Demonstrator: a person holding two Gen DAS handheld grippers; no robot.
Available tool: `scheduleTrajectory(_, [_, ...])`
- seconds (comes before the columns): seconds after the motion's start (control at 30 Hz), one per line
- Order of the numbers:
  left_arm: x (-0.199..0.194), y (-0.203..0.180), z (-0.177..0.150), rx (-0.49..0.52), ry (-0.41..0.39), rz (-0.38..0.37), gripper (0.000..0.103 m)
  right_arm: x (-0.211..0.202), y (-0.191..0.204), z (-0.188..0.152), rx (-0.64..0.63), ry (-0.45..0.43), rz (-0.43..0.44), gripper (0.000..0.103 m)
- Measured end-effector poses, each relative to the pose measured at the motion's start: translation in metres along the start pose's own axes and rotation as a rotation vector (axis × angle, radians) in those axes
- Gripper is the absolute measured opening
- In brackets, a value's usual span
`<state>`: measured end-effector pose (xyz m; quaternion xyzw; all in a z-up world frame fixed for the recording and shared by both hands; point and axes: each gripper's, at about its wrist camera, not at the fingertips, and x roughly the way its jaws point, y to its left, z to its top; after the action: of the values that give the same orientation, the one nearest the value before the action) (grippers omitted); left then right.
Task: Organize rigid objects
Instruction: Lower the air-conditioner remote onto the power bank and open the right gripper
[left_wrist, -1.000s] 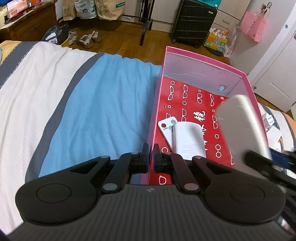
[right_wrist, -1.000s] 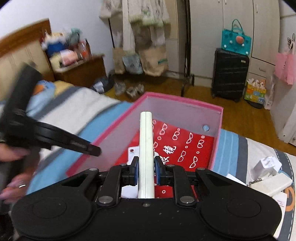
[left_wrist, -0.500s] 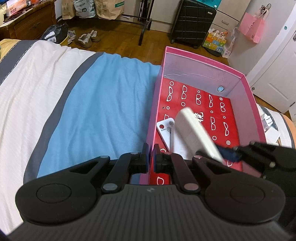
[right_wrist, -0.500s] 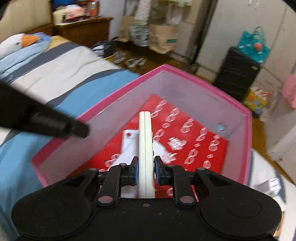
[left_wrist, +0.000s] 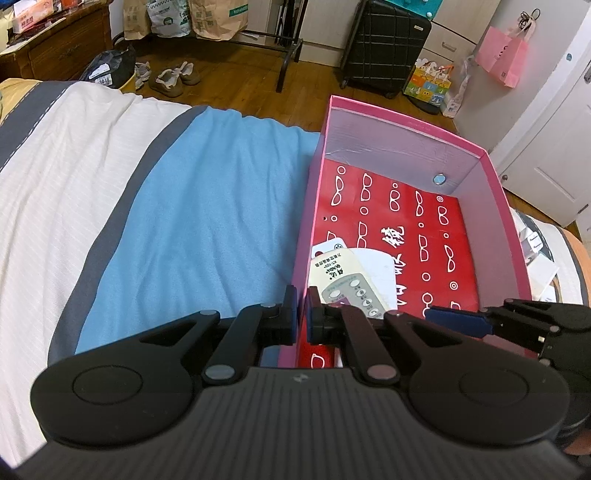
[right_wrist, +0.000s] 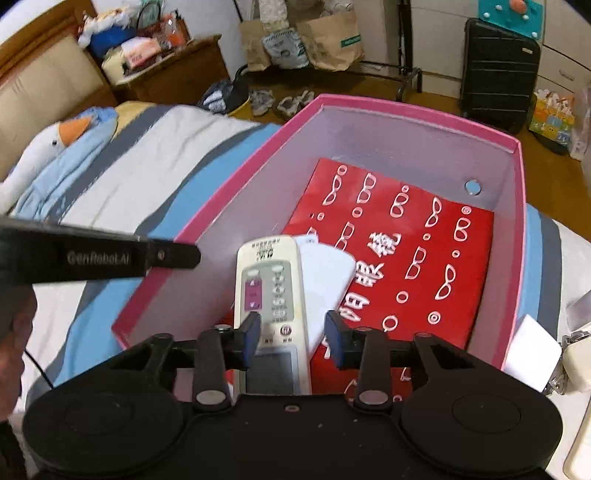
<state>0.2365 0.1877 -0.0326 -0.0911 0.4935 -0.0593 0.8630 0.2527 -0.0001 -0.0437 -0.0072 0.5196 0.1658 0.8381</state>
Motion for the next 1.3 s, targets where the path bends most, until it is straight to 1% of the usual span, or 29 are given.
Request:
scheduleTrajectory(0.07, [0.000,0.000,-0.001,0.002,-0.001,0.001,0.004,0.001,0.002,-0.002,-0.006,0.011,0.020,0.063])
scheduleTrajectory(0.17, [-0.002,0.000,0.000,-0.002,-0.004,-0.003,0.004,0.011,0.007,0.000,-0.048,0.071,0.007,0.064])
scheduleTrajectory(0.23, [-0.002,0.001,0.000,-0.002,-0.008,0.001,0.003,0.017,0.012,-0.002,-0.064,0.087,-0.008,0.065])
scheduleTrajectory(0.27, [-0.003,0.000,0.000,-0.003,-0.008,-0.003,0.003,0.019,0.013,-0.002,-0.053,0.089,-0.004,0.065])
scheduleTrajectory(0.33, [-0.004,0.000,0.000,-0.005,-0.008,-0.003,0.003,0.023,0.010,-0.001,-0.020,0.101,-0.004,0.064])
scheduleTrajectory(0.37, [-0.004,0.000,0.000,-0.003,-0.010,-0.003,0.003,0.024,0.008,-0.001,-0.002,0.107,0.008,0.056])
scheduleTrajectory(0.4, [-0.004,0.000,0.000,-0.003,-0.010,-0.002,0.003,0.024,0.007,-0.001,0.017,0.109,0.031,0.043])
scheduleTrajectory(0.43, [-0.004,0.001,0.000,-0.004,-0.011,-0.004,0.003,0.023,0.007,-0.001,0.037,0.097,0.026,0.030])
scheduleTrajectory(0.47, [-0.005,0.000,0.000,-0.005,-0.011,-0.006,0.003,0.022,0.007,0.000,0.050,0.084,0.005,0.021])
scheduleTrajectory(0.53, [-0.004,0.000,0.000,-0.005,-0.011,-0.008,0.003,0.022,0.003,0.003,0.099,0.074,-0.002,0.017])
scheduleTrajectory(0.6, [-0.004,0.000,0.001,-0.004,-0.012,-0.008,0.003,0.025,-0.007,0.007,0.196,0.074,0.008,0.011])
scheduleTrajectory(0.67, [-0.005,0.001,0.001,-0.006,-0.012,-0.009,0.003,0.028,-0.013,0.009,0.259,0.052,-0.001,0.010])
scheduleTrajectory(0.77, [-0.005,0.001,0.001,-0.010,-0.010,-0.010,0.004,0.032,-0.014,0.010,0.316,0.025,-0.035,0.010])
scheduleTrajectory(0.83, [-0.005,0.001,0.001,-0.006,-0.012,-0.011,0.004,0.033,-0.014,0.009,0.336,0.013,-0.033,0.011])
scheduleTrajectory(0.9, [-0.005,0.001,0.001,-0.003,-0.007,-0.012,0.004,0.026,-0.014,0.006,0.342,-0.010,-0.013,0.019])
scheduleTrajectory(0.93, [-0.004,0.002,0.002,-0.001,-0.002,-0.012,0.004,0.019,-0.015,0.005,0.340,-0.029,-0.007,0.019])
scheduleTrajectory(0.97, [-0.003,0.002,0.002,-0.001,0.005,-0.013,0.005,0.009,-0.014,0.003,0.309,-0.054,0.000,0.021])
scheduleTrajectory(1.0, [-0.002,0.002,0.002,-0.003,0.011,-0.013,0.005,-0.001,-0.014,0.002,0.276,-0.072,0.000,0.028])
scheduleTrajectory(1.07, [-0.002,0.002,0.004,-0.002,0.014,-0.009,0.005,-0.031,-0.013,-0.005,0.191,-0.124,-0.024,0.036])
scheduleTrajectory(1.13, [-0.003,0.001,0.003,0.005,0.011,-0.006,0.005,-0.060,-0.018,-0.012,0.112,-0.170,-0.040,0.040])
scheduleTrajectory(1.2, [-0.003,-0.001,0.002,0.008,0.007,-0.002,0.005,-0.087,-0.028,-0.020,0.045,-0.206,-0.054,0.050])
scheduleTrajectory(1.23, [-0.003,-0.001,0.001,0.008,0.006,0.002,0.005,-0.101,-0.034,-0.025,0.013,-0.222,-0.063,0.053])
scheduleTrajectory(1.3, [-0.001,-0.001,0.000,-0.005,0.005,0.008,0.005,-0.121,-0.048,-0.035,-0.025,-0.258,-0.082,0.062])
